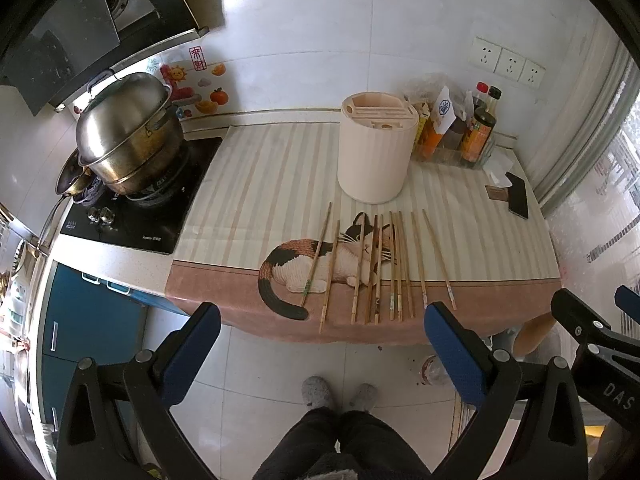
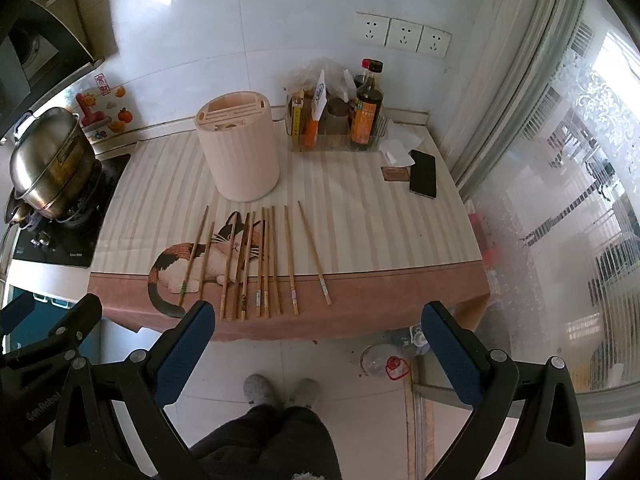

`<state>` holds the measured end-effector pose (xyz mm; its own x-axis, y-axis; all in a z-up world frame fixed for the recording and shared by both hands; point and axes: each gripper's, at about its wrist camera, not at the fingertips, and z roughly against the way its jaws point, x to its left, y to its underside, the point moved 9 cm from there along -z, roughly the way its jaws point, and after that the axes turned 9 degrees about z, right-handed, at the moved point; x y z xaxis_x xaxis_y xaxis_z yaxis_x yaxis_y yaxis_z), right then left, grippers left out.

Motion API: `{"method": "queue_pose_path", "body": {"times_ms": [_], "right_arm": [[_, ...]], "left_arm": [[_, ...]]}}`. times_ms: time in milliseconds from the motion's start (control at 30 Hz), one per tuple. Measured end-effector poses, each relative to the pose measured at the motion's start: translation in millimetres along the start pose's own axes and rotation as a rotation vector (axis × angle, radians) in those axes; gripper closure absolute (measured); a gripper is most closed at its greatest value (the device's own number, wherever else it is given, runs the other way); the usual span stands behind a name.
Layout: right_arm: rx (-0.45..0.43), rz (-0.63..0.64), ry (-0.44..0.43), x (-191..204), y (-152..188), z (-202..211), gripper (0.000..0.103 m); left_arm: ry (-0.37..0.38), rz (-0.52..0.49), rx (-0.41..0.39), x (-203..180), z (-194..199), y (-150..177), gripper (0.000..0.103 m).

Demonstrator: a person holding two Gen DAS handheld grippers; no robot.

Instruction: Organize utensils

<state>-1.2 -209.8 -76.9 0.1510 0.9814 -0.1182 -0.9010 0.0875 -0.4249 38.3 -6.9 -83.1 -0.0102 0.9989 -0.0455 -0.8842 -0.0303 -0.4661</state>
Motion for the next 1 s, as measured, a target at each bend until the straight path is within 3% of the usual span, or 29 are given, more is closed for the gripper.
{"method": "queue_pose_path", "body": {"times_ms": [1000], "right_arm": [[-0.009,0.007,0.008,-1,-1,7,0.0]], "left_arm": [[0.01,-0.003,-0.023,-2,12,0,0.0]]}}
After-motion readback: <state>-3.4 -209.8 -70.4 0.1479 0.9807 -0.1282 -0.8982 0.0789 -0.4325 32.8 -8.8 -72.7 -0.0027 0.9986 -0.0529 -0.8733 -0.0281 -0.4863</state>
